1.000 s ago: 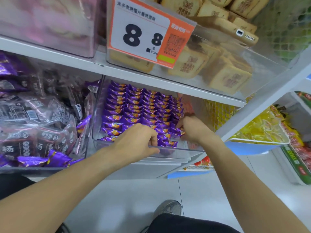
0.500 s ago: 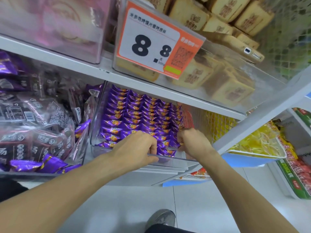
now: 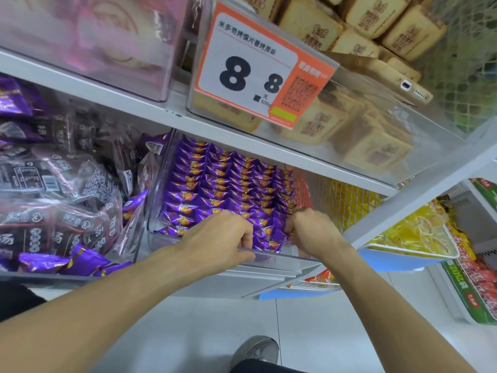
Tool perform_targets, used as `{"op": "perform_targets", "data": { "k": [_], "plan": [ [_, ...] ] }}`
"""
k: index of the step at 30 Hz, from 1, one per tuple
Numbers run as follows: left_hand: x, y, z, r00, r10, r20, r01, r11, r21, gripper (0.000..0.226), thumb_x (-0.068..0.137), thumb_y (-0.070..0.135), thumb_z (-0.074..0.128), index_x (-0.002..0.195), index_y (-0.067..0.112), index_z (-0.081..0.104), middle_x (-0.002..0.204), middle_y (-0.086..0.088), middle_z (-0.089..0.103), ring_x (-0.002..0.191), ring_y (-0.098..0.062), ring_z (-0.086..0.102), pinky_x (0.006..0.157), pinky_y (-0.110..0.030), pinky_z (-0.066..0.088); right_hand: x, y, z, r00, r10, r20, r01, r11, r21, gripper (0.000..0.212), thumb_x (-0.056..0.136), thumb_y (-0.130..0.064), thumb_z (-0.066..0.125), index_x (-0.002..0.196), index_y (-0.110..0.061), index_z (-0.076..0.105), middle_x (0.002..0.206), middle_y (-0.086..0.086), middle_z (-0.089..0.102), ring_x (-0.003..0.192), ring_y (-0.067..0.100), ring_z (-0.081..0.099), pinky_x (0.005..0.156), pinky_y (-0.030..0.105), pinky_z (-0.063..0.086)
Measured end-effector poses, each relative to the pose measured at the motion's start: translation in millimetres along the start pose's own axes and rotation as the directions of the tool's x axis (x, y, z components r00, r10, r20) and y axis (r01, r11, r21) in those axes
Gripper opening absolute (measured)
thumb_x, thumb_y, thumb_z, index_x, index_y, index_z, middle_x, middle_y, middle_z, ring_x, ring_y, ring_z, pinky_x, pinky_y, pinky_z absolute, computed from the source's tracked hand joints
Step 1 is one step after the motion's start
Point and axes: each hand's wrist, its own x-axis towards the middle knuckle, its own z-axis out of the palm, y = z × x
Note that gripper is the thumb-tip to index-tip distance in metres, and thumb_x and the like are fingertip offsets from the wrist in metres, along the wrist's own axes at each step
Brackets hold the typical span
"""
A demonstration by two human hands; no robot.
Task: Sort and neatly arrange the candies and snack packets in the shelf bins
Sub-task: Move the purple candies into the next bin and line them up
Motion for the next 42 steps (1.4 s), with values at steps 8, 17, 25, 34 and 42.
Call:
{"op": "perform_targets", "data": {
  "k": [8, 17, 25, 34, 42],
  "plan": [
    [-1.5, 2.5, -2.3, 1.000, -0.009, 0.004, 0.009, 1.000, -0.008, 0.019, 0.082, 0.045, 0.072, 0.077, 0.028, 0.064, 0.079, 0.014, 0.063, 0.080, -0.006, 0.059, 0.067, -0.028, 0.049, -4.9, -1.0, 0.9, 1.000, -0.014, -0.022, 0.013, 0.997, -0.073, 0.004, 0.079, -0.021, 0.068, 0.082, -0.018, 0.068, 0.083, 0.005, 0.064, 0.072, 0.027, 0.056, 0.068, 0.035, 0.056],
    [-8.5, 9.5, -8.6, 0.999, 0.045, -0.013, -0.045, 0.999, 0.011, 0.017, 0.087, 0.042, 0.069, 0.093, 0.025, 0.066, 0.095, 0.011, 0.062, 0.088, -0.010, 0.057, 0.077, -0.032, 0.051, -8.4, 2.1, -1.0, 0.998, -0.001, -0.057, -0.003, 0.998, -0.068, 0.004, 0.084, -0.017, 0.065, 0.087, -0.016, 0.068, 0.087, 0.006, 0.067, 0.076, 0.030, 0.064, 0.064, 0.033, 0.053],
    [-60.6, 3.5, -66.1, 0.941, 0.144, -0.306, -0.157, 0.988, -0.017, 0.012, 0.087, 0.032, 0.068, 0.077, 0.027, 0.067, 0.073, 0.015, 0.055, 0.063, 0.004, 0.050, 0.063, -0.022, 0.045, -45.2, -58.0, -48.0, 0.909, 0.112, -0.401, 0.200, 0.727, 0.657, 0.001, 0.084, -0.020, 0.078, 0.083, -0.021, 0.078, 0.077, -0.013, 0.071, 0.069, 0.006, 0.065, 0.065, 0.013, 0.049],
    [-74.4, -60.4, -129.8, 0.845, -0.101, -0.525, 0.070, 0.994, -0.078, 0.011, 0.087, 0.029, 0.067, 0.092, 0.020, 0.071, 0.077, 0.011, 0.063, 0.069, -0.002, 0.056, 0.074, -0.020, 0.043, -1.7, -186.5, -102.8, 0.874, 0.251, -0.417, 0.400, 0.118, 0.909, 0.017, 0.081, -0.012, 0.081, 0.096, -0.009, 0.073, 0.083, 0.004, 0.074, 0.074, 0.012, 0.067, 0.072, 0.023, 0.056],
    [-69.9, -92.5, -119.1, 0.991, -0.118, -0.071, 0.125, 0.987, 0.104, 0.045, 0.100, 0.035, 0.047, 0.136, 0.009, 0.053, 0.141, -0.010, 0.054, 0.127, -0.029, 0.051, 0.103, -0.032, 0.038, 78.3, -199.9, -140.8, 0.933, -0.049, -0.358, 0.291, 0.689, 0.664, 0.036, 0.094, -0.015, 0.063, 0.129, -0.011, 0.060, 0.123, 0.000, 0.063, 0.105, 0.013, 0.057, 0.091, 0.006, 0.038]
  ]
}}
